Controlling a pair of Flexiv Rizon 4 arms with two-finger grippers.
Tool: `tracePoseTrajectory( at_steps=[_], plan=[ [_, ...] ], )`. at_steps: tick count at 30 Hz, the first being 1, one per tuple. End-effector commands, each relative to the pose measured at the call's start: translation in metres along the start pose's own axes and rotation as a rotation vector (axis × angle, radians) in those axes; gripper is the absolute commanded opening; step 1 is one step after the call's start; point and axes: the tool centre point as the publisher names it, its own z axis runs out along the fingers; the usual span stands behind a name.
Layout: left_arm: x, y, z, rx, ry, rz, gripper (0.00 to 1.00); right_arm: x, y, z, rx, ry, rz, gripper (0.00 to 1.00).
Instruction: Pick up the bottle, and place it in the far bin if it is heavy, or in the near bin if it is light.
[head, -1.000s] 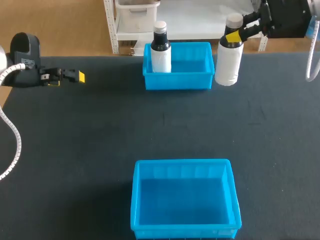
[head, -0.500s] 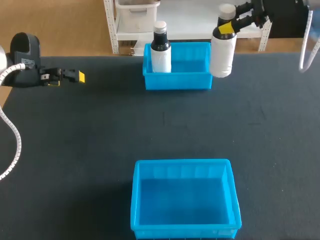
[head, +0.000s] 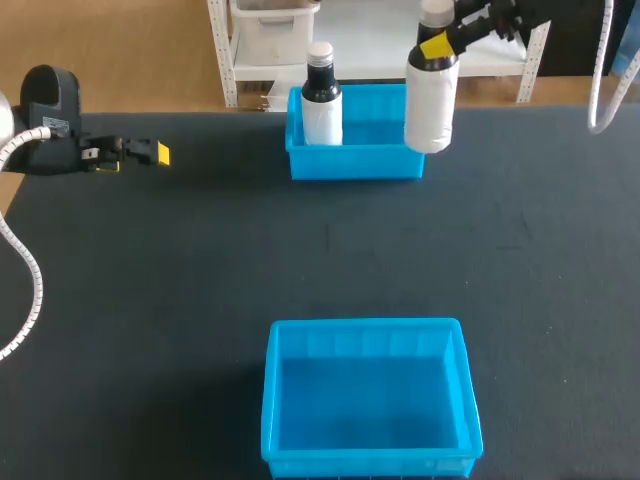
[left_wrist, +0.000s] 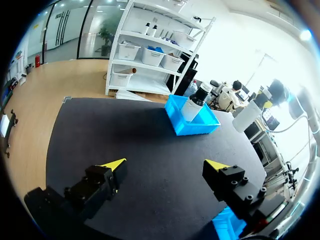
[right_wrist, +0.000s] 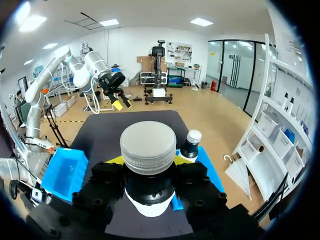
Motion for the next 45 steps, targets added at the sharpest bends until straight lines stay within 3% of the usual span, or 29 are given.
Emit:
tracePoseTrajectory(
  at_steps=[1, 16, 28, 45],
  plan=[
    [0.0, 0.0, 0.0, 0.0, 0.0, 0.0, 1.0, -0.003, 0.038, -0.003, 0.043, -0.01, -0.004, 0.0],
    [0.0, 0.0, 0.0, 0.0, 0.0, 0.0, 1.0, 0.006, 0.12, 0.003, -0.063, -0.018, -0.048, 0.0],
    [0.0, 0.0, 0.0, 0.0, 0.0, 0.0, 1.0, 0.022, 0.187, -0.015, -0.059, -0.039, -0.063, 0.0],
    [0.0, 0.0, 0.0, 0.0, 0.0, 0.0, 1.0, 0.008, 0.259, 0.018, -0.134, -0.056, -0.08, 0.0]
  ],
)
